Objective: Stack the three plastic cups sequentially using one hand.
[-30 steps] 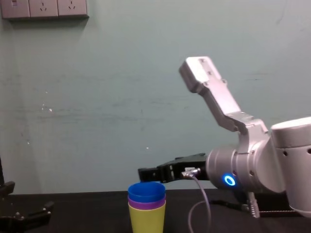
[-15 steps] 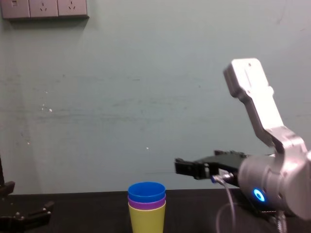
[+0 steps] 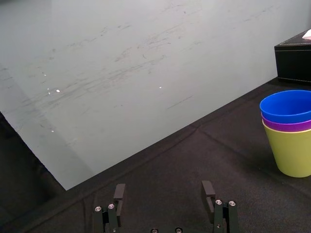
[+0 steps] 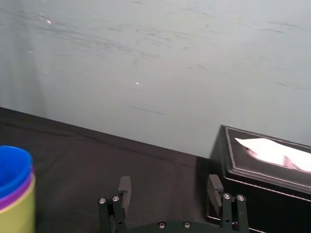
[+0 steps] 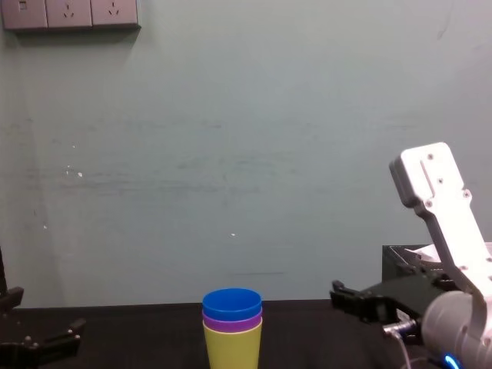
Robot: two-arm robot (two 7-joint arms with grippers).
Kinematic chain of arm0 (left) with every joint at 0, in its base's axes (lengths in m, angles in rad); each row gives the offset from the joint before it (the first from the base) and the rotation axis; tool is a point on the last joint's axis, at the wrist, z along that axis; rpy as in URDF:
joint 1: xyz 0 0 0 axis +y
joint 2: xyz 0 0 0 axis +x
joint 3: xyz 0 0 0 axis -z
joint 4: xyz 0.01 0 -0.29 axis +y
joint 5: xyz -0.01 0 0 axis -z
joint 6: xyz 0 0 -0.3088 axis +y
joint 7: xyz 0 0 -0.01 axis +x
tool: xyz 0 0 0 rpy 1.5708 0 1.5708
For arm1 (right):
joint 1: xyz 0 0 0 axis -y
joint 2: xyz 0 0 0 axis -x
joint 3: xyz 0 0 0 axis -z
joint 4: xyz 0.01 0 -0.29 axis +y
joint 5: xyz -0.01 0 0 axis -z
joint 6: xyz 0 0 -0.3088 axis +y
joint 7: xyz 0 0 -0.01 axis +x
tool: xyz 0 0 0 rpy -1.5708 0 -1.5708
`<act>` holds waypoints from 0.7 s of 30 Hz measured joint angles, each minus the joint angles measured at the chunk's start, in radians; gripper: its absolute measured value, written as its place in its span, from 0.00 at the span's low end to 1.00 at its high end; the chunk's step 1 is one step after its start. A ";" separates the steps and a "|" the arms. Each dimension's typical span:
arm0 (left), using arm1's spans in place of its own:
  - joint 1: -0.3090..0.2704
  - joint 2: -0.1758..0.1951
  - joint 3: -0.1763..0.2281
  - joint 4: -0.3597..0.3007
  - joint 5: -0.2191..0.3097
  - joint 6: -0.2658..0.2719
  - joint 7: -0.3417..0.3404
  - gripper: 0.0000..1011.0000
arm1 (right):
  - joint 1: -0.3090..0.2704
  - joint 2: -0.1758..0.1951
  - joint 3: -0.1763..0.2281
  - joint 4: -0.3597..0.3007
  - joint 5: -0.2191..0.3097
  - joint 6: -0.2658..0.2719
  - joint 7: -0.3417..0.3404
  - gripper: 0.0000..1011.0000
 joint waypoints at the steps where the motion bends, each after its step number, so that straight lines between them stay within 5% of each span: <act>1: 0.000 0.000 0.000 0.000 0.000 0.000 0.000 0.99 | 0.000 -0.001 0.001 0.005 -0.007 -0.003 -0.008 0.99; 21: 0.000 0.000 0.000 0.000 0.000 0.000 0.000 0.99 | 0.000 -0.002 0.001 0.007 -0.011 -0.008 -0.014 0.99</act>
